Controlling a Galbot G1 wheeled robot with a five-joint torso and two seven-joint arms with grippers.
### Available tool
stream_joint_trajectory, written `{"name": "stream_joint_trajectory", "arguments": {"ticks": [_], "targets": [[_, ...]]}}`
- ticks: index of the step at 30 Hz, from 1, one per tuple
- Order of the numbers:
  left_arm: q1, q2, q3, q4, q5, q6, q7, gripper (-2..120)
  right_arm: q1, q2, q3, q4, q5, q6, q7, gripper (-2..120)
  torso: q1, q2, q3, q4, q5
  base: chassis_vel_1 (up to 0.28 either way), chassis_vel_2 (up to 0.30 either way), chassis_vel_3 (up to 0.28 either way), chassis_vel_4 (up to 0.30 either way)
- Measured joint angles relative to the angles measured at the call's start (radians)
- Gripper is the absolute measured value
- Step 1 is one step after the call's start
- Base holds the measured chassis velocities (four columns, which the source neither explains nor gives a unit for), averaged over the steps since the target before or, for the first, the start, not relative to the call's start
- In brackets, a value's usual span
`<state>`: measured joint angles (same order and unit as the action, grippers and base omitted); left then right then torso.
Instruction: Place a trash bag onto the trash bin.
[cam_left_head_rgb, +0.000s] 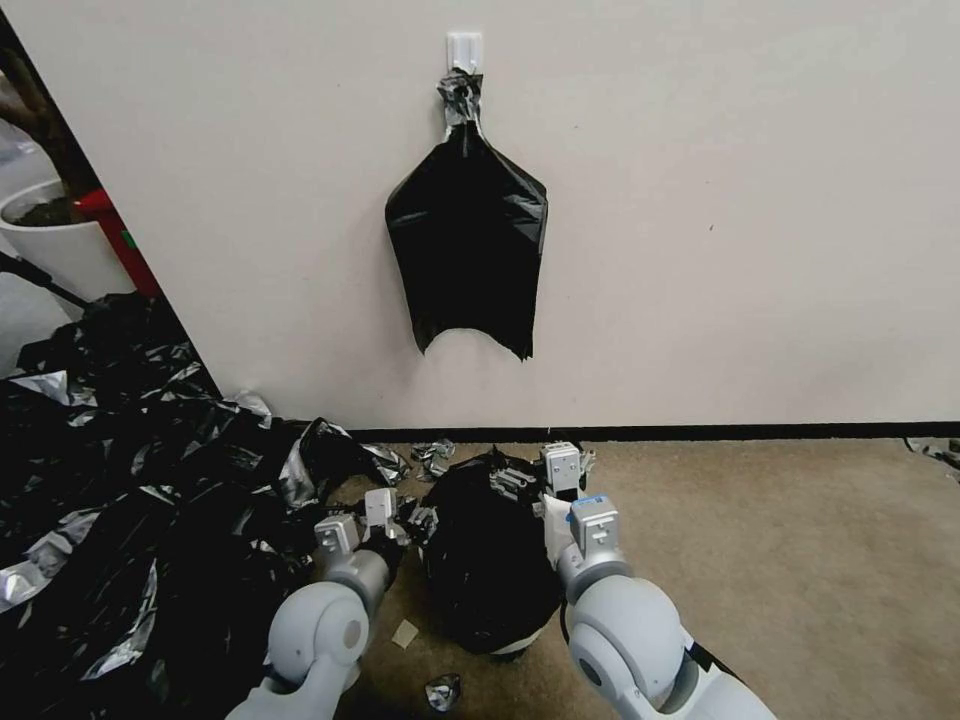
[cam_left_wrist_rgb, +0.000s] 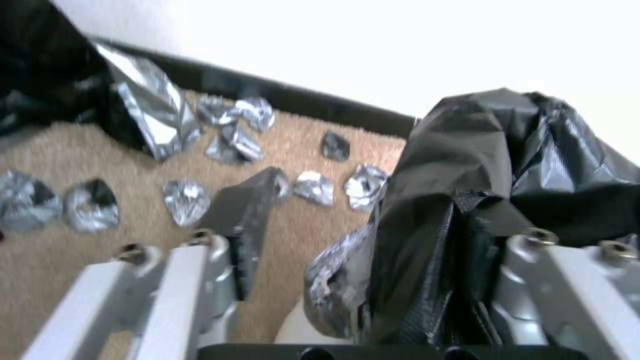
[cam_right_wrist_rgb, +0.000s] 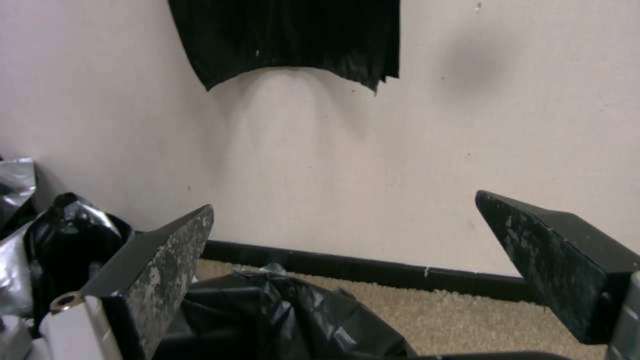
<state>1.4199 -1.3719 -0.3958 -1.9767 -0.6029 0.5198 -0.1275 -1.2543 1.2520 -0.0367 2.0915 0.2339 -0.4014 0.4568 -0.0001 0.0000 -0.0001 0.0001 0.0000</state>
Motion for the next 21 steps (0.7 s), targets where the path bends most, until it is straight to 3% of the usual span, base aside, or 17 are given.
{"name": "stream_joint_trajectory", "arguments": {"ticks": [1, 3, 7, 9, 13, 15, 21], "targets": [[0.0, 0.0, 0.0, 0.0, 0.0, 0.0, 0.0, 60, 0.0, 0.0, 0.0, 0.0, 0.0, 0.0, 0.0, 100, 0.0, 0.0, 0.0, 0.0, 0.0, 0.0, 0.0, 0.0, 0.0], [0.0, 0.019, -0.023, -0.034, 0.0, -0.013, 0.016, 74, -0.004, 0.008, 0.014, -0.003, -0.005, 0.015, 0.0, 100, 0.0, 0.0, 0.0, 0.0, -0.0001, 0.0, 0.0, 0.0, 0.0], [-0.007, 0.028, -0.032, -0.042, 0.0, 0.005, 0.016, 82, -0.005, 0.011, 0.021, -0.004, -0.005, 0.024, 0.001, 100, 0.0, 0.0, 0.0, 0.0, 0.0, 0.0, 0.0, 0.0, 0.0], [-0.019, 0.04, -0.034, -0.032, 0.001, 0.057, 0.016, 95, -0.007, 0.011, 0.024, -0.009, -0.005, 0.033, 0.001, 100, 0.0, 0.0, 0.0, 0.0, 0.0, 0.0, 0.0, 0.0, 0.0], [-0.029, 0.042, -0.037, -0.011, 0.001, 0.085, 0.028, 99, -0.009, 0.011, 0.024, -0.011, -0.005, 0.034, 0.001, 100, 0.0, 0.0, 0.0, 0.0, -0.0001, 0.0, 0.0, 0.0, 0.0], [-0.045, 0.053, -0.058, 0.028, 0.01, 0.114, 0.07, 100, -0.016, 0.007, 0.032, -0.011, -0.005, 0.037, 0.001, 100, 0.0, 0.0, 0.0, 0.0, -0.0001, 0.0, 0.0, 0.0, 0.0], [-0.049, 0.08, -0.097, 0.071, 0.023, 0.093, 0.169, 100, -0.02, 0.0, 0.054, -0.01, -0.001, 0.047, 0.0, 100, 0.0, 0.0, 0.0, 0.0, -0.0001, 0.0, 0.0, 0.0, 0.0]]}}
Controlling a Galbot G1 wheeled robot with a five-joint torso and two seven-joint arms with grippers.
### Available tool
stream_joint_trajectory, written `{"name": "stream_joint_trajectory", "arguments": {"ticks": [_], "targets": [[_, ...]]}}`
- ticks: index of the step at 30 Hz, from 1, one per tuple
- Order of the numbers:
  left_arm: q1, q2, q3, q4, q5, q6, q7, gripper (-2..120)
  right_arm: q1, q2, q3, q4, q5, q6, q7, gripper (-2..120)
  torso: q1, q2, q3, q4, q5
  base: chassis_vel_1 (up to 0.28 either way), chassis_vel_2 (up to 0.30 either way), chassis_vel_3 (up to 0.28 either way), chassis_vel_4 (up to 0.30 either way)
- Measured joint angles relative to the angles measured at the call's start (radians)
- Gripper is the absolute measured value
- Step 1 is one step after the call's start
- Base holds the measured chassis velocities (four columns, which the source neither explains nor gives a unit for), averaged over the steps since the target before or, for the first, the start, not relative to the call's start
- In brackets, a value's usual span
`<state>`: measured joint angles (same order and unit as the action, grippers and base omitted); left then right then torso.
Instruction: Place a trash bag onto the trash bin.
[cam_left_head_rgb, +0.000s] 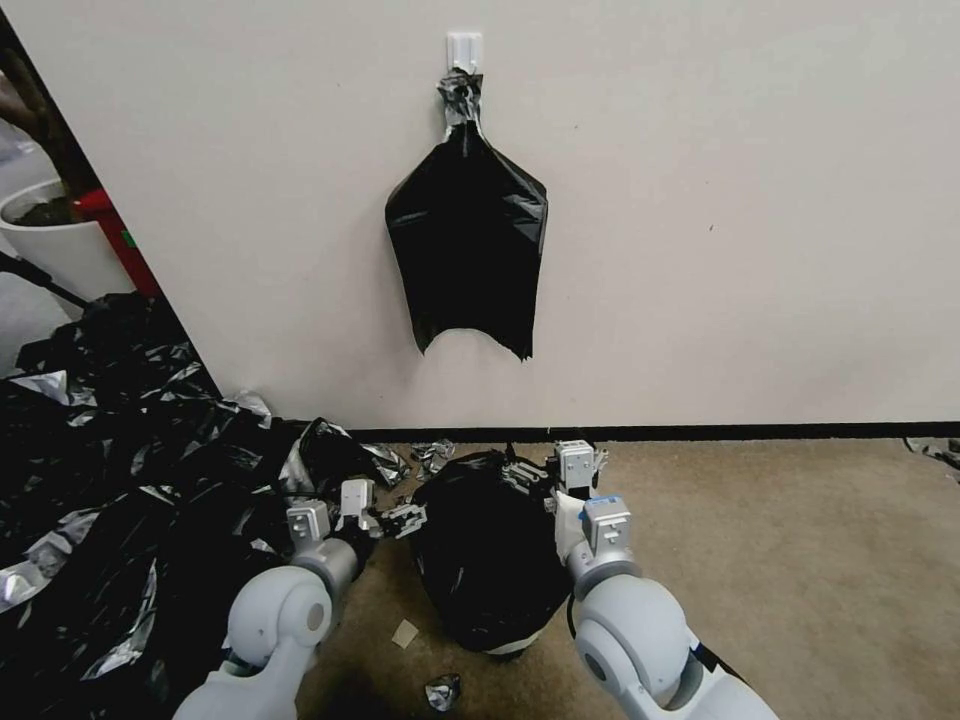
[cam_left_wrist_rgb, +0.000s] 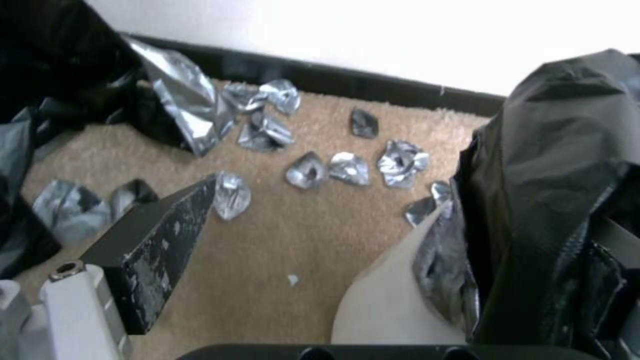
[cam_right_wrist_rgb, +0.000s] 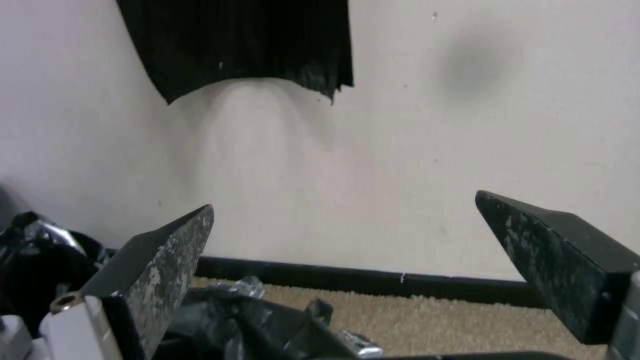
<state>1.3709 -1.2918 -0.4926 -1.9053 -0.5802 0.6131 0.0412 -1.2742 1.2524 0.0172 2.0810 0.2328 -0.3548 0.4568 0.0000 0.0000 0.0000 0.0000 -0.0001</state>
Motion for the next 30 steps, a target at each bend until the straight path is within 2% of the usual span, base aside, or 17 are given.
{"name": "stream_joint_trajectory", "arguments": {"ticks": [2, 3, 5, 6, 7, 10, 11, 14, 16, 18, 21, 24, 25, 27, 28, 29, 30], "targets": [[-0.001, 0.01, -0.022, 0.018, 0.003, -0.015, 0.075, 100, 0.0, -0.003, 0.007, -0.003, 0.003, 0.016, -0.006, 100, 0.0, 0.0, 0.0, 0.0, 0.0, 0.0, 0.0, 0.0, 0.0], [-0.001, 0.01, -0.022, 0.018, 0.003, -0.015, 0.075, 100, 0.0, -0.003, 0.007, -0.003, 0.003, 0.016, -0.006, 100, 0.0, 0.0, 0.0, 0.0, 0.0, 0.0, 0.0, 0.0, 0.0], [-0.004, 0.02, -0.039, 0.039, 0.007, -0.03, 0.159, 100, 0.002, -0.005, 0.009, -0.008, 0.004, 0.022, -0.01, 100, 0.0, 0.0, 0.0, 0.0001, 0.0001, 0.0, 0.0, 0.0, 0.0], [-0.012, 0.029, -0.051, 0.067, 0.012, -0.042, 0.247, 100, 0.004, -0.005, 0.009, -0.011, 0.004, 0.024, -0.012, 100, 0.0, 0.0, 0.0, 0.0001, 0.0001, 0.0, 0.0, 0.0, 0.0], [-0.012, 0.029, -0.051, 0.067, 0.012, -0.042, 0.247, 100, 0.004, -0.005, 0.009, -0.011, 0.004, 0.024, -0.012, 100, 0.0, 0.0, 0.0, 0.0001, 0.0001, 0.0, 0.0, 0.0, 0.0], [-0.033, 0.048, -0.072, 0.135, 0.02, -0.084, 0.416, 100, 0.006, -0.004, 0.008, -0.019, 0.004, 0.024, -0.015, 100, 0.0, 0.0, 0.0, -0.0001, 0.0001, 0.0, 0.0, 0.0, 0.0], [-0.033, 0.048, -0.072, 0.135, 0.02, -0.084, 0.416, 100, 0.006, -0.004, 0.008, -0.019, 0.004, 0.024, -0.015, 100, 0.0, 0.0, 0.0, -0.0001, 0.0001, 0.0, 0.0, 0.0, 0.0], [-0.042, 0.058, -0.088, 0.195, 0.055, -0.154, 0.57, 100, 0.006, -0.004, 0.009, -0.023, 0.004, 0.024, -0.016, 100, 0.0, 0.0, 0.0, 0.0, 0.0001, 0.0, 0.0, 0.0, 0.0], [-0.042, 0.058, -0.088, 0.199, 0.058, -0.16, 0.58, 100, 0.006, -0.004, 0.009, -0.023, 0.004, 0.024, -0.016, 100, 0.0, 0.0, 0.0, 0.0, 0.0001, 0.0, 0.0, 0.0, 0.0], [-0.046, 0.056, -0.09, 0.223, 0.066, -0.191, 0.627, 100, 0.003, -0.005, 0.013, -0.025, 0.005, 0.024, -0.017, 100, 0.0, 0.0, 0.0, 0.0, 0.0001, 0.0, 0.0, 0.0, 0.0], [-0.048, 0.052, -0.094, 0.228, 0.066, -0.203, 0.643, 100, 0.002, -0.005, 0.014, -0.026, 0.005, 0.024, -0.017, 100, 0.0, 0.0, 0.0, -0.0001, 0.0, 0.0, 0.0, 0.0, 0.0], [-0.044, 0.047, -0.108, 0.212, 0.058, -0.223, 0.657, 100, 0.001, -0.004, 0.017, -0.027, 0.005, 0.025, -0.017, 100, 0.0, 0.0, 0.0, 0.0, -0.0001, 0.0, 0.0, 0.0, 0.0], [-0.035, 0.045, -0.119, 0.182, 0.044, -0.239, 0.664, 100, 0.0, -0.003, 0.021, -0.029, 0.004, 0.03, -0.018, 100, 0.0, 0.0, 0.0, 0.0, 0.0, 0.0, 0.0, 0.0, 0.0], [-0.02, 0.041, -0.145, 0.105, -0.009, -0.32, 0.666, 100, 0.0, 0.007, 0.036, -0.054, -0.004, 0.119, -0.019, 100, 0.0, 0.0, 0.0, 0.0001, 0.0001, 0.0, 0.0, 0.0, 0.0], [-0.02, 0.041, -0.145, 0.105, -0.009, -0.32, 0.666, 100, 0.0, 0.007, 0.036, -0.054, -0.004, 0.119, -0.019, 100, 0.0, 0.0, 0.0, 0.0001, 0.0001, 0.0, 0.0, 0.0, 0.0], [-0.02, 0.04, -0.148, 0.094, -0.023, -0.354, 0.665, 100, 0.0, 0.012, 0.041, -0.065, -0.011, 0.155, -0.02, 100, 0.0, 0.0, 0.0, 0.0, 0.0002, 0.0, 0.0, 0.0, 0.0], [-0.026, 0.038, -0.147, 0.081, -0.055, -0.505, 0.622, 100, 0.0, 0.028, 0.06, -0.106, -0.039, 0.273, -0.03, 100, 0.0, 0.0, 0.0, 0.0, 0.0004, 0.0, 0.0, 0.0, 0.0]]}}
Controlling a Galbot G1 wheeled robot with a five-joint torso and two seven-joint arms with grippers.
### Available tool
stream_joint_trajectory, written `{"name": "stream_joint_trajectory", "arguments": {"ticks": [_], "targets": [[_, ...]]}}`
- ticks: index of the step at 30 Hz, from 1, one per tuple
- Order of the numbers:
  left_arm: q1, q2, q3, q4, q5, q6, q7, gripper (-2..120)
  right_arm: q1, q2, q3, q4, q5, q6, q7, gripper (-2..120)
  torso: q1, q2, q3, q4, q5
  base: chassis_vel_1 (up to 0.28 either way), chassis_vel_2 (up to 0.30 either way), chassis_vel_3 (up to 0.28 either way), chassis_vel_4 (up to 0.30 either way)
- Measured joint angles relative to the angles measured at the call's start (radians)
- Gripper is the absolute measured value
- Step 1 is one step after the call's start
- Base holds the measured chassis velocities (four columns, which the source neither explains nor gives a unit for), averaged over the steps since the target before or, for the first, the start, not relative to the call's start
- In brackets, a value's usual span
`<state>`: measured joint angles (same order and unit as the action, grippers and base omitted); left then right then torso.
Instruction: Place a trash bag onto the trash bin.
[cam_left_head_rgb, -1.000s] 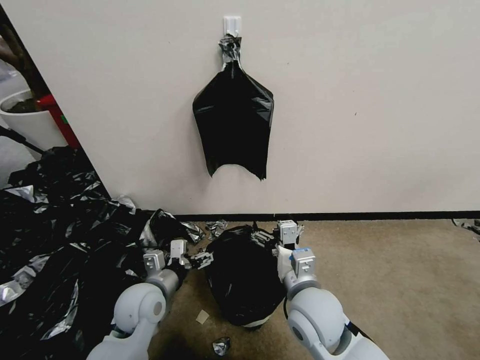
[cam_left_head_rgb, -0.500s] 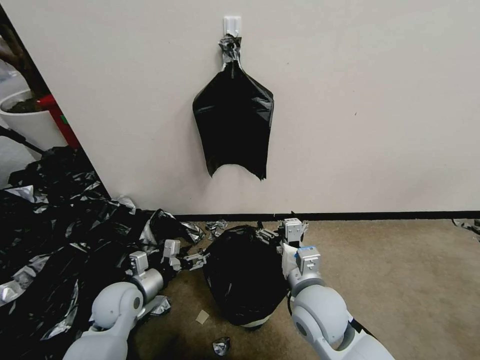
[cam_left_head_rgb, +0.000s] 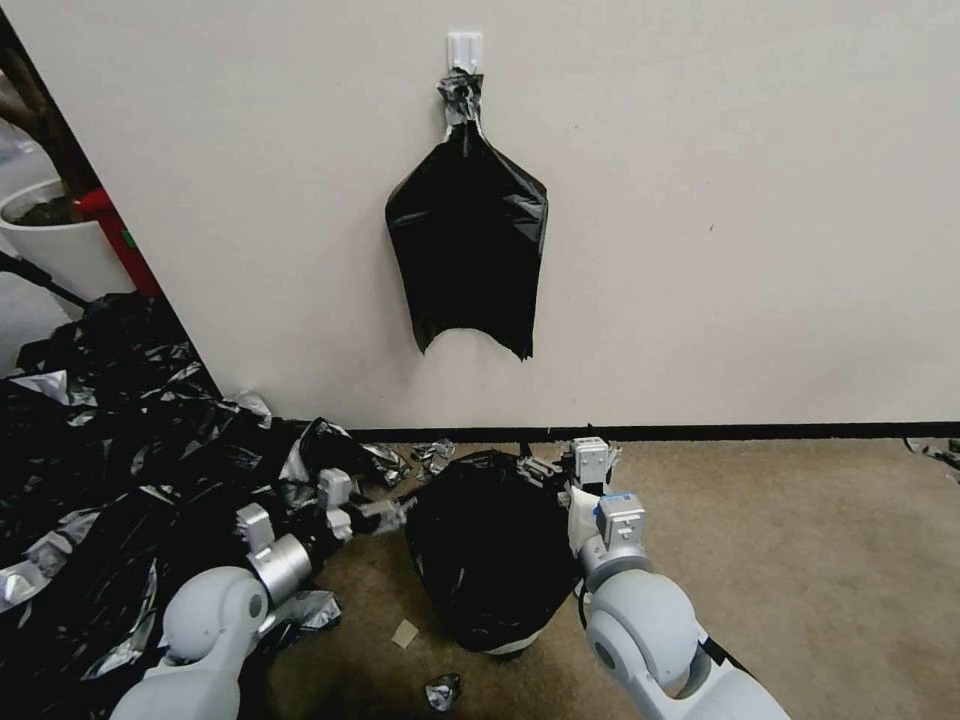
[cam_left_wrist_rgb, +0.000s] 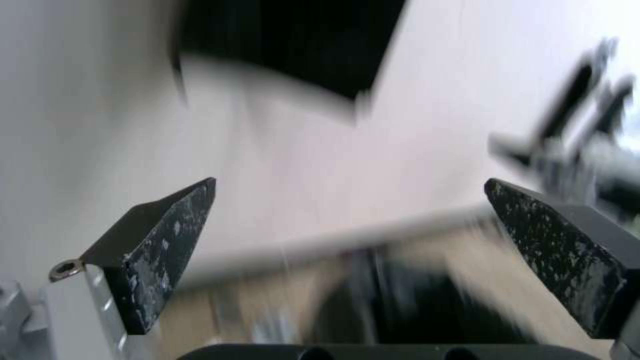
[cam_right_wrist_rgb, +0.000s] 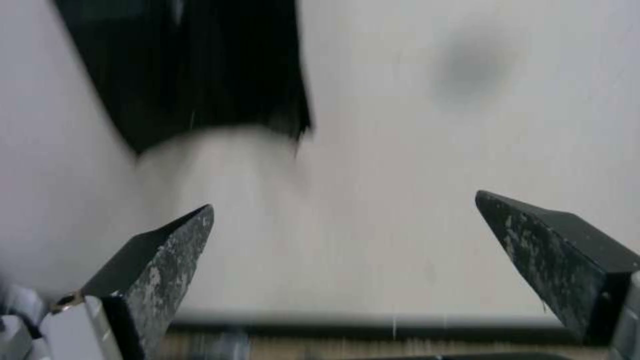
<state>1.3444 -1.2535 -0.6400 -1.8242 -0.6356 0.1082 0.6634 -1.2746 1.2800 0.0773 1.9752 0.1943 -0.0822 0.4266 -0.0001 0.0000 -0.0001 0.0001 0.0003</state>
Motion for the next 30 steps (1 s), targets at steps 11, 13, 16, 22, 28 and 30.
{"name": "stream_joint_trajectory", "arguments": {"ticks": [11, 13, 16, 22, 28, 30], "targets": [[0.054, -0.079, -0.045, -0.063, 0.192, -0.378, -0.47, 100, -0.096, 0.116, 0.191, -0.06, -0.17, 0.231, -0.055, 100, 0.0, 0.0, 0.0, 0.0001, -0.0005, 0.0, 0.0, 0.0, 0.0], [0.067, -0.088, -0.052, -0.073, 0.199, -0.377, -0.481, 100, -0.11, 0.13, 0.213, -0.064, -0.17, 0.248, -0.058, 100, 0.0, 0.0, 0.0, 0.0001, -0.0001, 0.0, 0.0, 0.0, 0.0], [0.079, -0.097, -0.058, -0.082, 0.213, -0.37, -0.485, 100, -0.125, 0.15, 0.237, -0.07, -0.17, 0.271, -0.073, 100, 0.0, 0.0, 0.0, -0.0001, -0.0003, 0.0, 0.0, 0.0, 0.0], [0.08, -0.097, -0.059, -0.083, 0.214, -0.363, -0.484, 100, -0.127, 0.151, 0.238, -0.07, -0.168, 0.273, -0.076, 100, 0.0, 0.0, 0.0, -0.0001, -0.0003, 0.0, 0.0, 0.0, 0.0], [0.08, -0.097, -0.058, -0.083, 0.214, -0.36, -0.482, 100, -0.126, 0.15, 0.237, -0.07, -0.166, 0.271, -0.076, 100, 0.0, 0.0, 0.0, -0.0001, -0.0003, 0.0, 0.0, 0.0, 0.0], [0.079, -0.096, -0.058, -0.083, 0.214, -0.358, -0.48, 100, -0.126, 0.149, 0.235, -0.07, -0.165, 0.269, -0.076, 100, 0.0, 0.0, 0.0, 0.0, -0.0003, 0.0, 0.0, 0.0, 0.0]]}}
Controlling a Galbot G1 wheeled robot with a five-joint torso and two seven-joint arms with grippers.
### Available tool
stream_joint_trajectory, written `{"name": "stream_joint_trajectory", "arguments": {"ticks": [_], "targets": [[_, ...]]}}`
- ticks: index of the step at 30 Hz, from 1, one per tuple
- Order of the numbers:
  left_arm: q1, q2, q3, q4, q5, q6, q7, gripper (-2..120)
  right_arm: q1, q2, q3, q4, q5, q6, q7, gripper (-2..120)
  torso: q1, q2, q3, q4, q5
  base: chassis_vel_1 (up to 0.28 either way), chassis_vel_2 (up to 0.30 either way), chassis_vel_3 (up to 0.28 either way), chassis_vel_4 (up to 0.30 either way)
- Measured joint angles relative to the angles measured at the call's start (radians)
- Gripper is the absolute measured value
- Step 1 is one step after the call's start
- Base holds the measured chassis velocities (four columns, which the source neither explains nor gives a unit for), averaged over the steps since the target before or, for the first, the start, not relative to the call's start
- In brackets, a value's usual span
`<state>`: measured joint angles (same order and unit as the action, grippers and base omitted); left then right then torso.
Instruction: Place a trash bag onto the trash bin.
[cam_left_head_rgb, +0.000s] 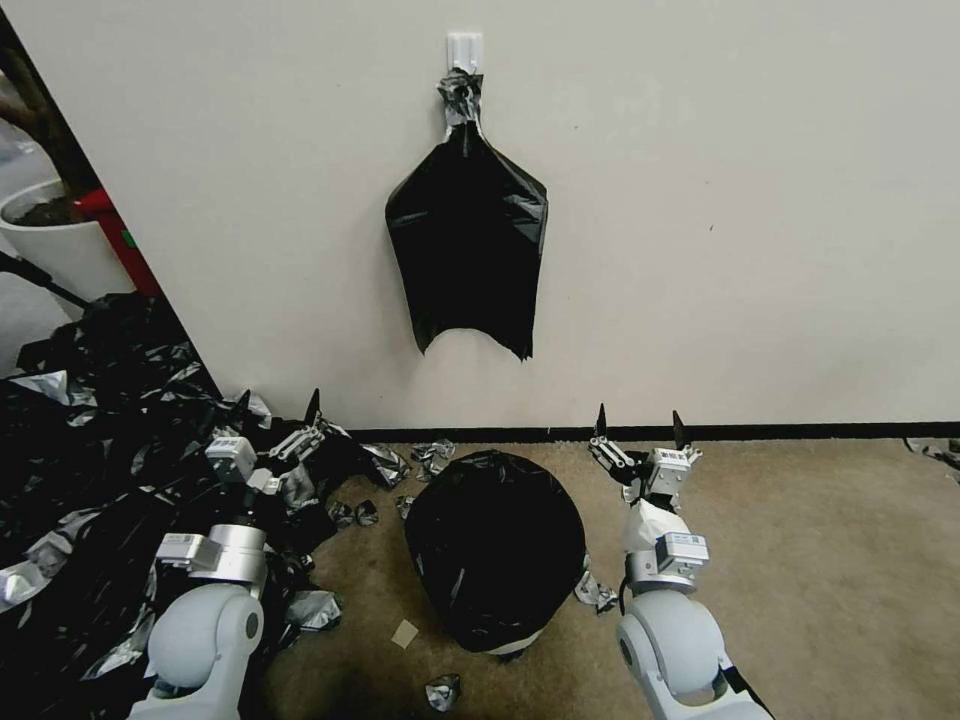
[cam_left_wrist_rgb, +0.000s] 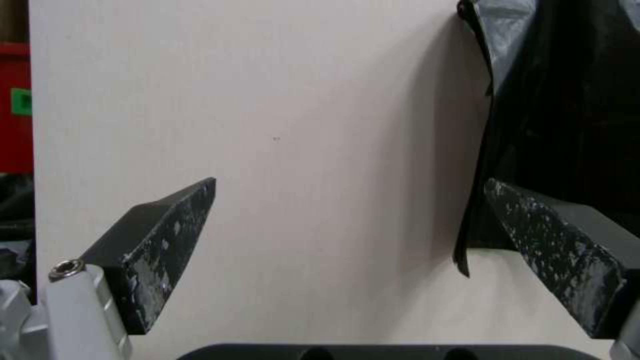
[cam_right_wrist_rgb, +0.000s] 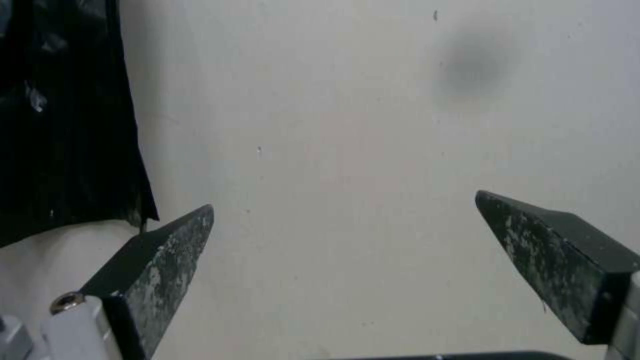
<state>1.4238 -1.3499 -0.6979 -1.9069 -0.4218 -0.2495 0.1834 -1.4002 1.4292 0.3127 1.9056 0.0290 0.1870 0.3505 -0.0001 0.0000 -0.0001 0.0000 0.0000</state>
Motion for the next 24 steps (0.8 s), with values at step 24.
{"name": "stream_joint_trajectory", "arguments": {"ticks": [24], "targets": [[-0.001, 0.001, 0.002, 0.002, -0.002, 0.004, 0.005, 100, 0.002, -0.002, -0.003, 0.002, 0.002, -0.005, 0.001, 100, 0.0, 0.0, 0.0, 0.0, 0.0, 0.0, 0.0, 0.0, 0.0]]}}
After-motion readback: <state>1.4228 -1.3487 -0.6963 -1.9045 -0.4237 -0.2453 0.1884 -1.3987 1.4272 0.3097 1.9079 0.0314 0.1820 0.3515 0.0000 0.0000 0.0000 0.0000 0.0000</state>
